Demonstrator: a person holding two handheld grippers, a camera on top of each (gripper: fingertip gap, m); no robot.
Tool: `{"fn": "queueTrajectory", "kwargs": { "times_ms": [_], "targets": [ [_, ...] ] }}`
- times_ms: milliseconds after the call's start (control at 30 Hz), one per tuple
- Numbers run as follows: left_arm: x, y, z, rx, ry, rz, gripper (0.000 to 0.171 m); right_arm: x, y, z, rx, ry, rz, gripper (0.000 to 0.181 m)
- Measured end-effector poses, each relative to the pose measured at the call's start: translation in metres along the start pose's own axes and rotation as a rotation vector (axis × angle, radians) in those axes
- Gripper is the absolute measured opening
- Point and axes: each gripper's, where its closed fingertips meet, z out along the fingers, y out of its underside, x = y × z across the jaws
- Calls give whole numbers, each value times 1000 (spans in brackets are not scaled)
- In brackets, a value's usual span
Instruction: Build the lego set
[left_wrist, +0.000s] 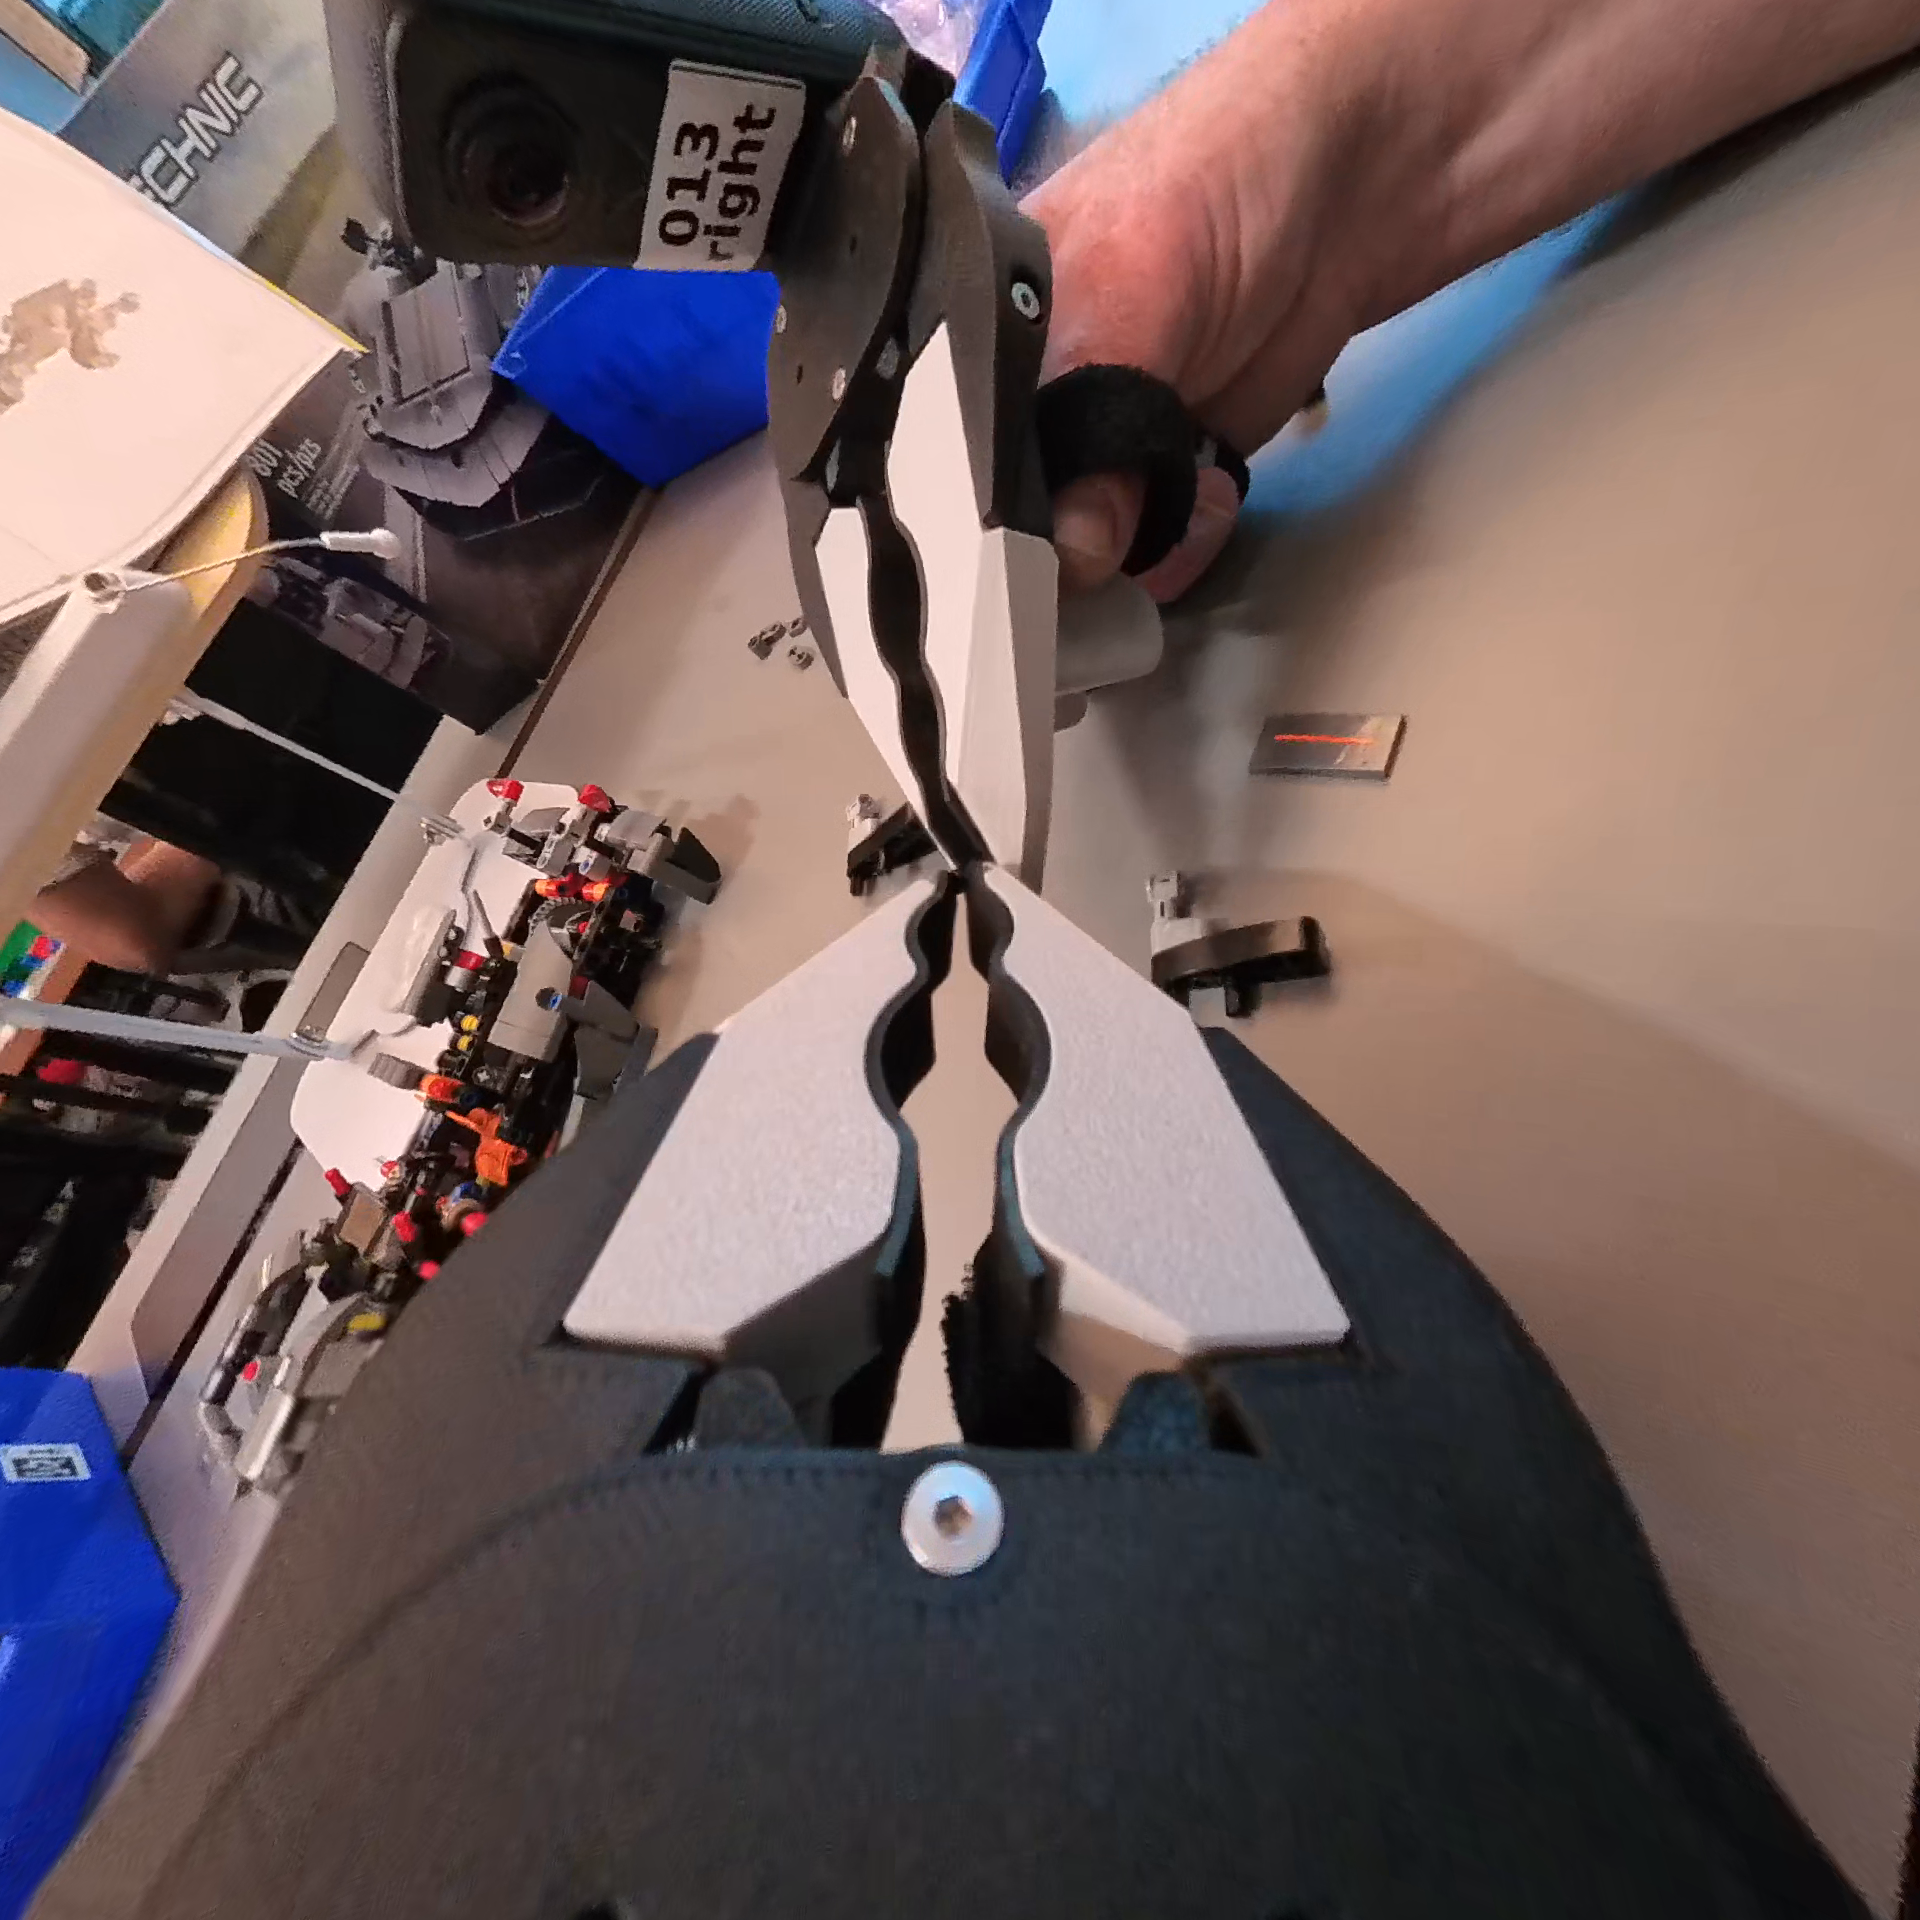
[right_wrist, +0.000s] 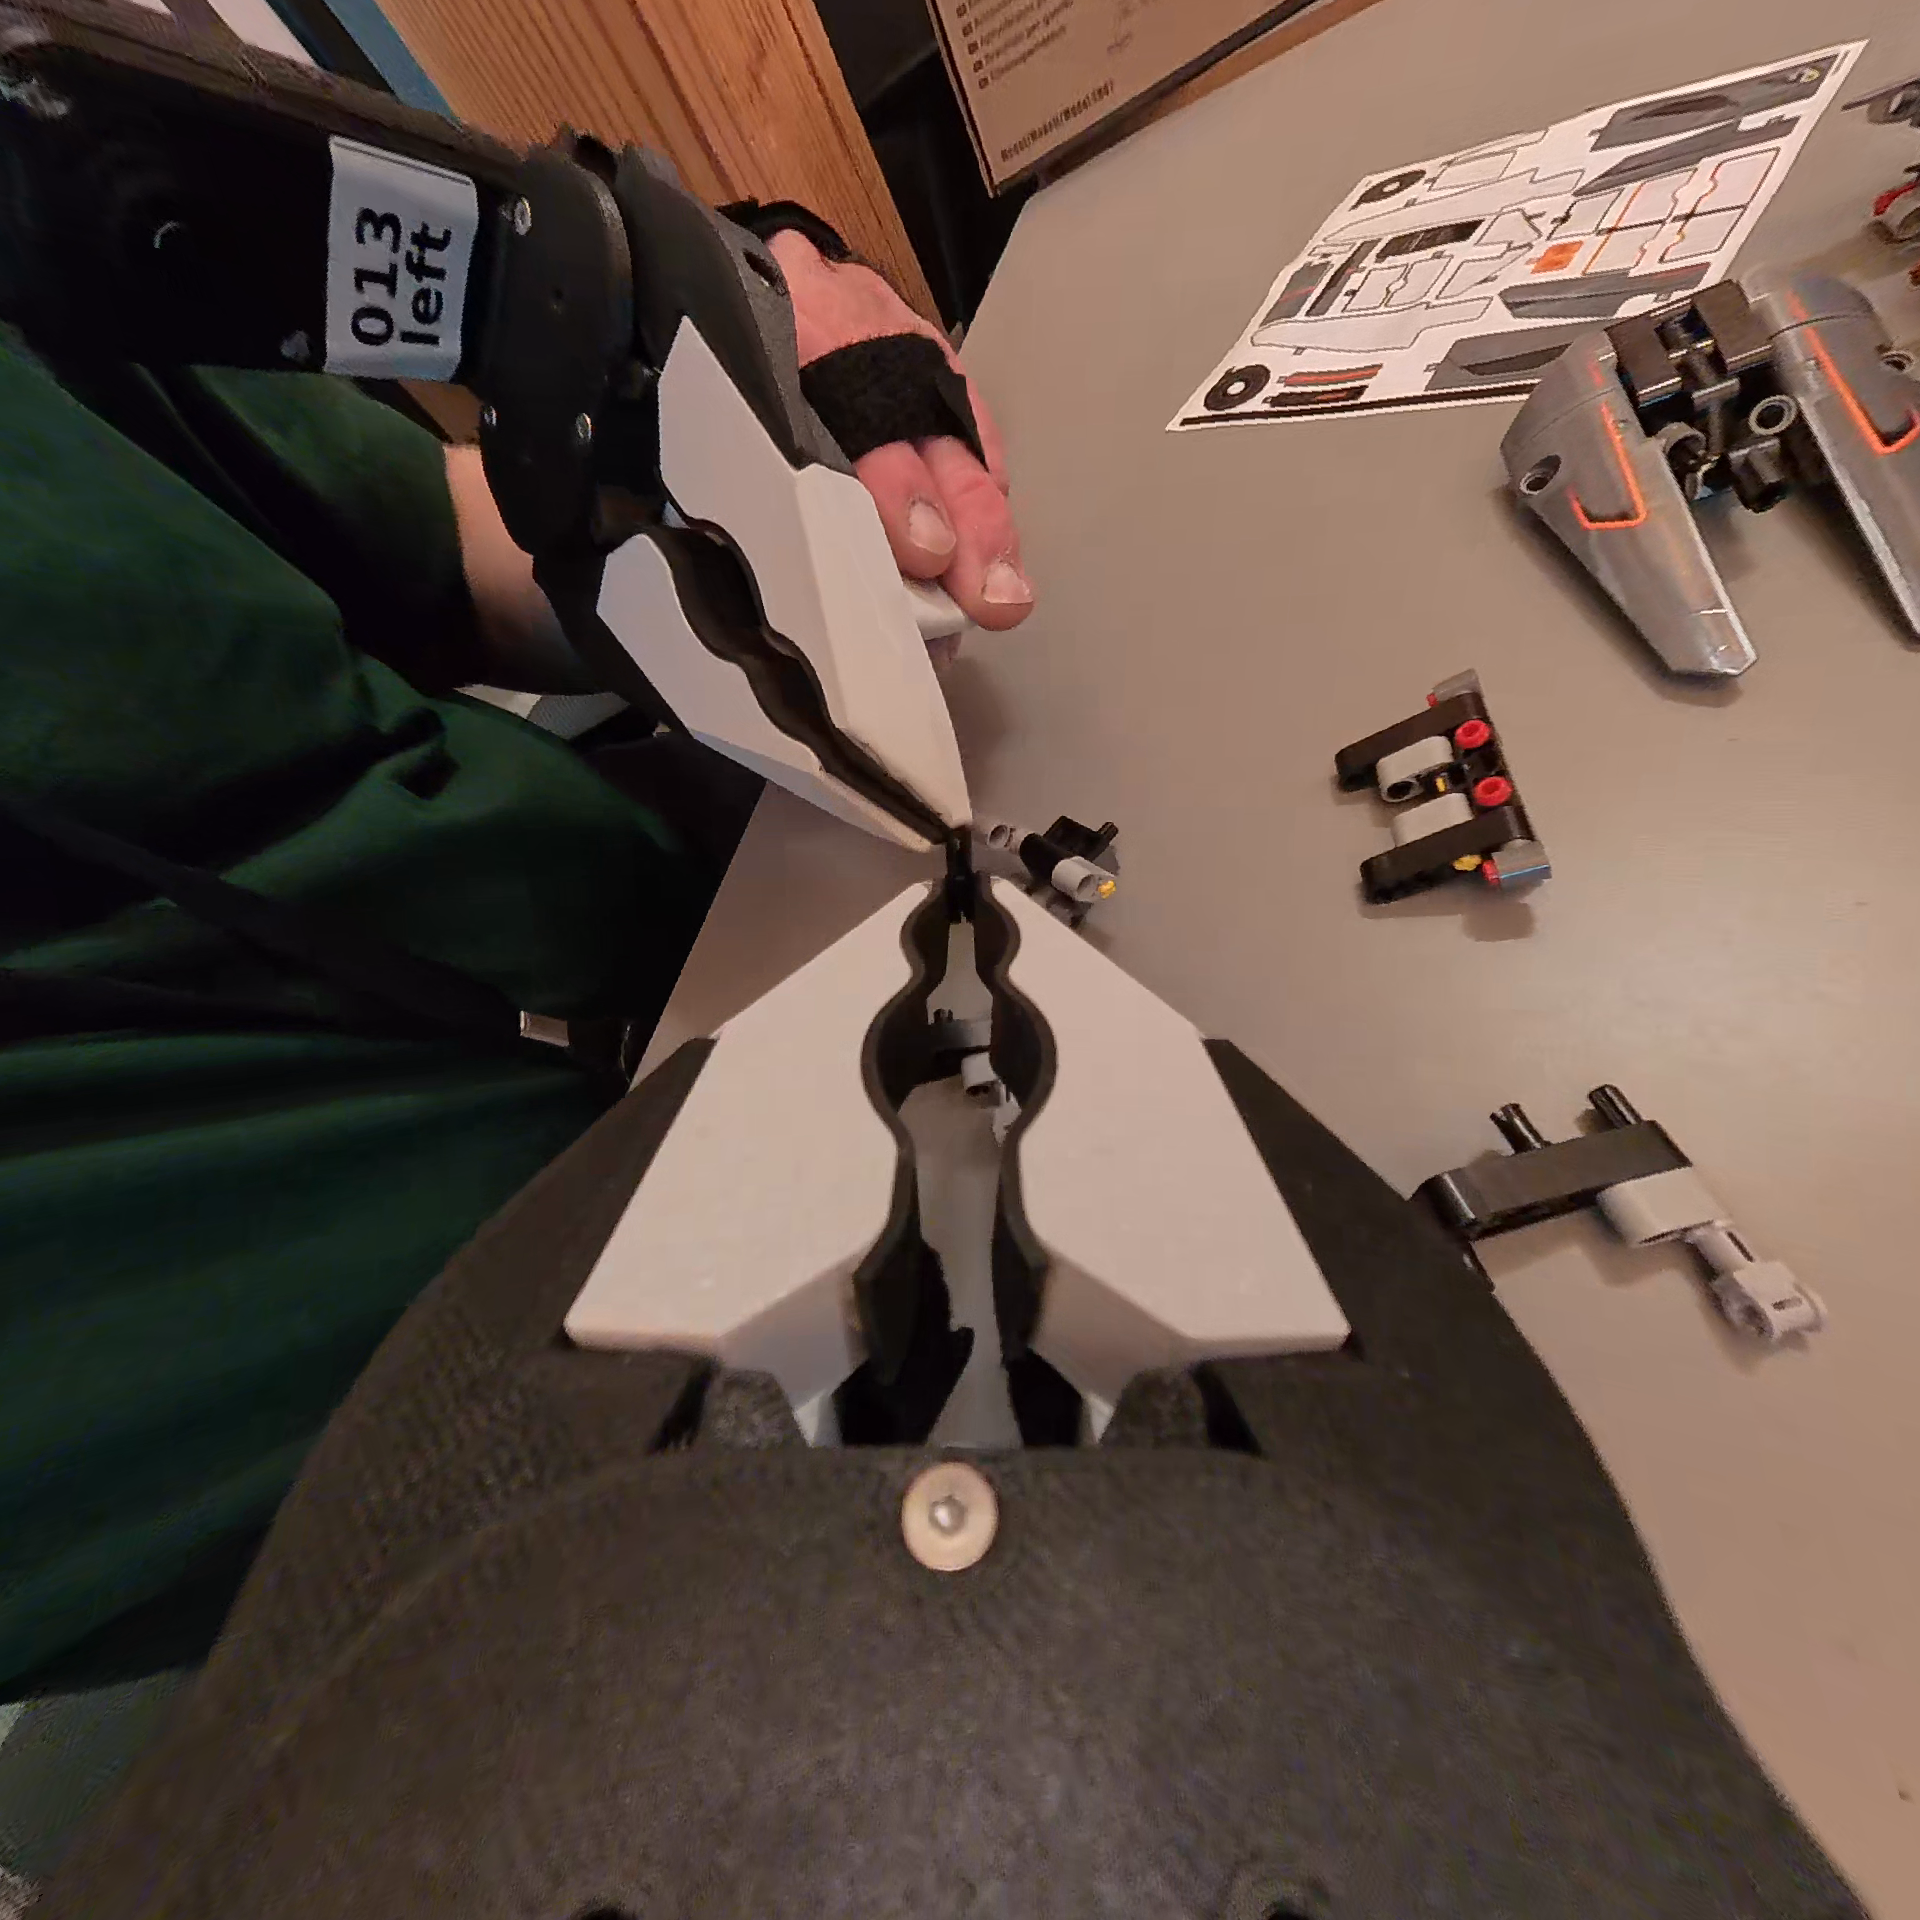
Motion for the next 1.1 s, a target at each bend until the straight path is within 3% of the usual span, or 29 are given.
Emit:
{"fn": "queueTrajectory", "kwargs": {
  "times_ms": [100,233,400,733,1100],
  "targets": [
    [5,5,-2,-16,26,-15,0,-2,-7,-4,45,-27,27,1],
    [2,-3,-5,15,-7,-1,0,0,3,1,-21,6,1,1],
    [7,-3,-3,-12,44,142,13,-5,5,3,-42,-21,-6,1],
    [18,-2,0,-44,139,226,4,-13,9,2,-54,-89,22,1],
    [-21,-19,-8,92,-208,-94,2,-8,-34,-18,253,-141,130,2]
  ]
}}
